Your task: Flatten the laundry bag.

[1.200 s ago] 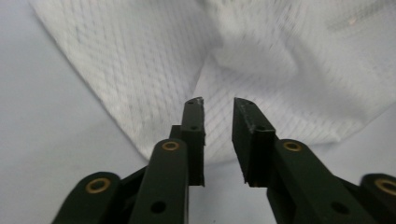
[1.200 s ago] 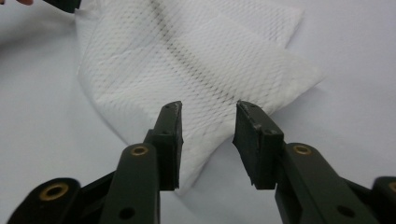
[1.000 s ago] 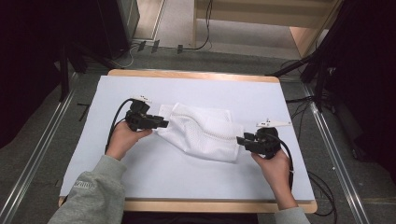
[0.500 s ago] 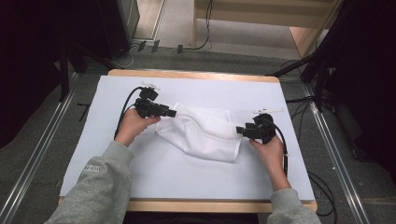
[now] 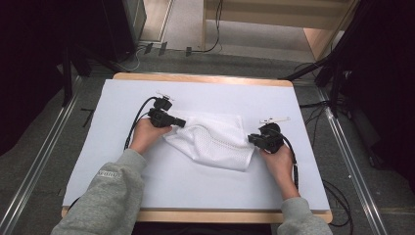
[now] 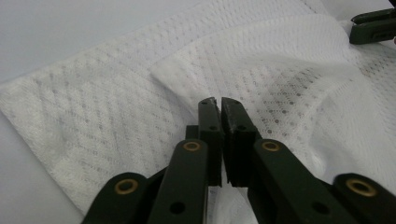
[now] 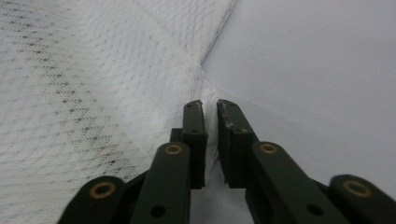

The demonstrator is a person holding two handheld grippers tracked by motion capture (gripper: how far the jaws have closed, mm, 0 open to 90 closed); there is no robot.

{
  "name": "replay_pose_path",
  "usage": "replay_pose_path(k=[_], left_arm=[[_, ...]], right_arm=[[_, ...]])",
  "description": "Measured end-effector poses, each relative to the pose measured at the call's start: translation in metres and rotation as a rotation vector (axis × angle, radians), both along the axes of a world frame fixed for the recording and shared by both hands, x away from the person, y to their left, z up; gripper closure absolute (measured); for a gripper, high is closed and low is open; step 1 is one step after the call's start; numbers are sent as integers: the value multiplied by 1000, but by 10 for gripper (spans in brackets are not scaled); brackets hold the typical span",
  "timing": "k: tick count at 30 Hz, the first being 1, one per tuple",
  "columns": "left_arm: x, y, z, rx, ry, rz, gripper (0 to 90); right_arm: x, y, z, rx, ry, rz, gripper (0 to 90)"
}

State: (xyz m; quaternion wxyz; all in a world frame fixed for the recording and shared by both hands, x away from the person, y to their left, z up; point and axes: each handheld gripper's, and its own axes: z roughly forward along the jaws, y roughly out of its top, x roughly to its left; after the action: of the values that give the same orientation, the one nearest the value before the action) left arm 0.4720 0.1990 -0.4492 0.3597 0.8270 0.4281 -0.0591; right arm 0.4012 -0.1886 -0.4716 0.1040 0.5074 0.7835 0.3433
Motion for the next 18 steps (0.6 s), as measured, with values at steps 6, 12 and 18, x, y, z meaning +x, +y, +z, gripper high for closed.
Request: replay_pose_path(k=[6,12,18], left_arm=[[-6,-1,11,-9,-54,-21,900],[-20,10,36,-67,-118,-23,898],[-45,19,56,-68,-171,-44,899]], right_arm=[[2,-4,5,47,32,7,900],[-11,-4,36,134,-70,30,900],[-33,4,56,144,-127,99,900]])
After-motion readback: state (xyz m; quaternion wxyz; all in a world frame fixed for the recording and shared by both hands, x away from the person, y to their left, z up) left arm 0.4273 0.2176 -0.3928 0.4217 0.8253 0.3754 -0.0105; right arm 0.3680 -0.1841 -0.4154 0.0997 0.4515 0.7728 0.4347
